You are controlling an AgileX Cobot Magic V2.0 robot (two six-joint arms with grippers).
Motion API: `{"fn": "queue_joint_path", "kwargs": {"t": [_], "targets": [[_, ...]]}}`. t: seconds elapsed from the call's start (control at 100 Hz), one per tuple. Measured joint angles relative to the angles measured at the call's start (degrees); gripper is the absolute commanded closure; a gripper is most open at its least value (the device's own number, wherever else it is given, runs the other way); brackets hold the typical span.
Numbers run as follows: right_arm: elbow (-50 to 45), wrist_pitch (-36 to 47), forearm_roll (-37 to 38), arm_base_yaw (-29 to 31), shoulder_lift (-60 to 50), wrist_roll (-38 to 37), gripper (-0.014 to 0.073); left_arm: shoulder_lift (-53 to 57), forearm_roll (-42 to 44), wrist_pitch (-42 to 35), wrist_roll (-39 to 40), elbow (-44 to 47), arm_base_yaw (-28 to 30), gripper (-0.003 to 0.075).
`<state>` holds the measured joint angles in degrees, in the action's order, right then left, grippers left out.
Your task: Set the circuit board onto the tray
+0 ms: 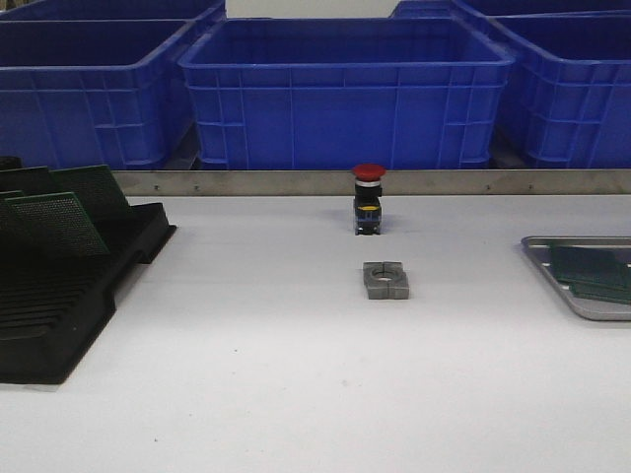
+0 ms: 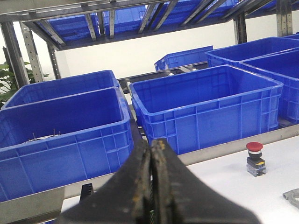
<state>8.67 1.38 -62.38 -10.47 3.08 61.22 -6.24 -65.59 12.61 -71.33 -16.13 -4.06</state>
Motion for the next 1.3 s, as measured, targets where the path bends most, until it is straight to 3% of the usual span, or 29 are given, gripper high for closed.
{"fn": "queue_joint_path", "kwargs": {"t": [0.09, 0.16, 0.23, 0.33, 0.4, 0.68, 0.99, 1.3], "targets": [[0.00, 0.00, 0.00, 0.00, 0.00, 0.00, 0.0706, 0.00, 0.87, -1.90, 0.58, 0.00, 0.00, 0.0741], [0.00, 0.00, 0.00, 0.00, 0.00, 0.00, 0.0706, 0.00, 6.95, -3.60, 6.31, 0.13, 0.00, 0.0741], [0.00, 0.00, 0.00, 0.00, 0.00, 0.00, 0.0706, 0.05, 19.85, -4.28, 20.70, 0.83, 0.00, 0.0741], [0.00, 0.00, 0.00, 0.00, 0.00, 0.00, 0.0706, 0.14, 42.33, -4.02, 48.42, 2.81, 0.00, 0.0741], [0.00, 0.00, 0.00, 0.00, 0.00, 0.00, 0.0706, 0.14, 52.45, -4.32, 60.29, 5.01, 0.00, 0.0741], [0.00, -0.05, 0.00, 0.00, 0.00, 0.00, 0.0706, 4.61, 68.13, -6.21, 80.68, 16.19, 0.22, 0.0741], [-0.13, -0.27, 0.00, 0.00, 0.00, 0.00, 0.0706, 6.58, 70.50, 1.20, 83.00, 16.13, 0.22, 0.0741], [-0.13, -0.57, 0.00, 0.00, 0.00, 0.00, 0.0706, 6.58, 68.21, 1.99, 76.98, 16.19, 0.22, 0.0741]]}}
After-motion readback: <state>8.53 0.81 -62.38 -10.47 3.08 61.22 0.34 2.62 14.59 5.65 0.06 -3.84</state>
